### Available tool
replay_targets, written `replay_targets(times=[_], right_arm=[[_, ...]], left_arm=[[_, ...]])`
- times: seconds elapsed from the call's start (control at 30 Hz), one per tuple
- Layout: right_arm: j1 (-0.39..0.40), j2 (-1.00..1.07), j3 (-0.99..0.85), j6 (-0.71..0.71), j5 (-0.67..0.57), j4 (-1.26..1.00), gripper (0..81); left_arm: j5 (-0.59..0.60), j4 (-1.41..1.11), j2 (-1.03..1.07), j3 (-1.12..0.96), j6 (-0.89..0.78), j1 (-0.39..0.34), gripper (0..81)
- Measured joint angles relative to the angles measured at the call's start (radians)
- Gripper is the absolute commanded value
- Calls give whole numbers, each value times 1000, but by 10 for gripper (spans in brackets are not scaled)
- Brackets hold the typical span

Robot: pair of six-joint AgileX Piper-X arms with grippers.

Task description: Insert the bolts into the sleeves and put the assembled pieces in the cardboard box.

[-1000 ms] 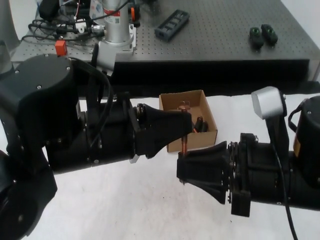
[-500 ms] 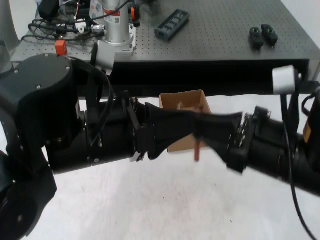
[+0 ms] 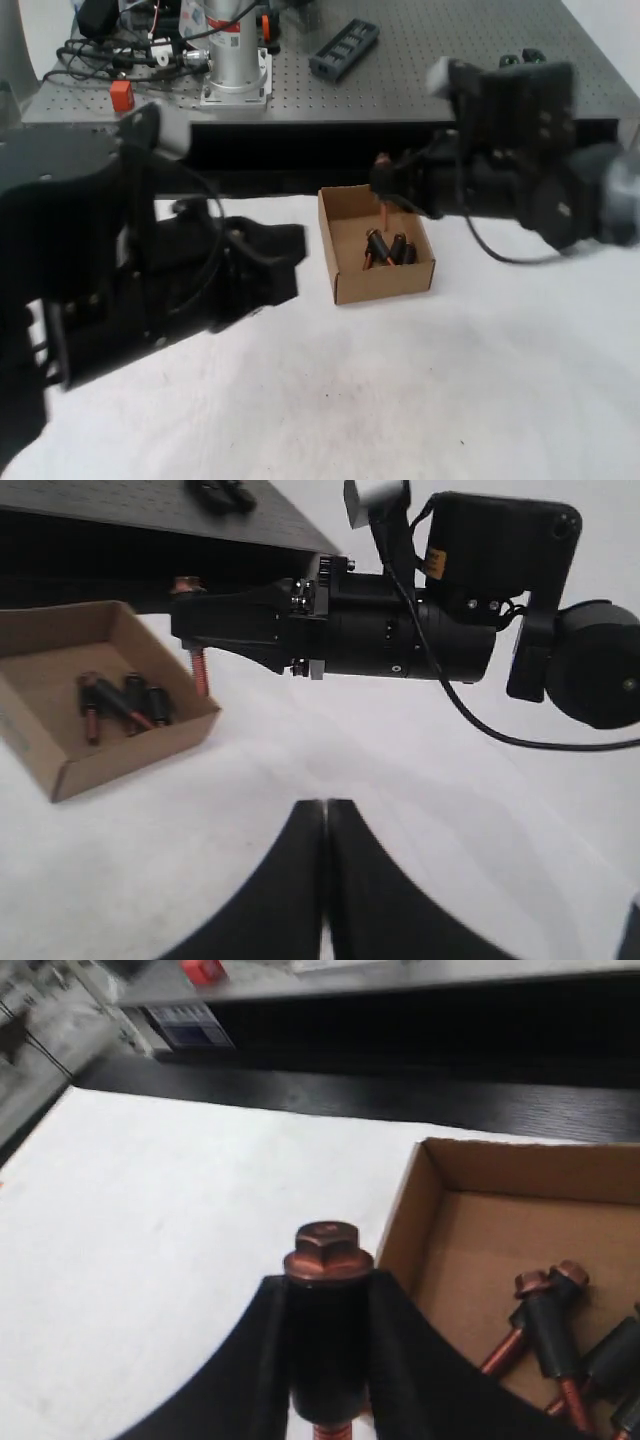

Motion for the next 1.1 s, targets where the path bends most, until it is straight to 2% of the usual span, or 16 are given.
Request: replay_targets(times=[0.17,0.37,0.7,0.73,0.8,0.93,1.0,1.07,1.1], right_arm=[[5,192,-229,-75,66,183,8],[16,320,-393,-132,132,309,8],[18,454,-533,-154,156,419,4],[18,468,-541,-154,162,419,13],[18,504,-563,-156,166,429,90],[18,520,-574,-163,176,470,385],[18,517,-577,-161,169,477,394],[18,506,-577,-161,162,492,321],[18,478,-575,-161,116,511,277]], left_arm=[[-81,79,-127,55,2,0,6],[-191,159,-277,146,-31,0,6],[-256,383,-439,219,-50,0,6],[-256,393,-442,221,-50,0,6],[-256,414,-446,220,-50,0,6],[-256,418,-447,220,-50,0,6],[-265,428,-447,220,-50,0,6],[-287,450,-447,220,-50,0,6],[-300,465,-447,220,-50,0,6]])
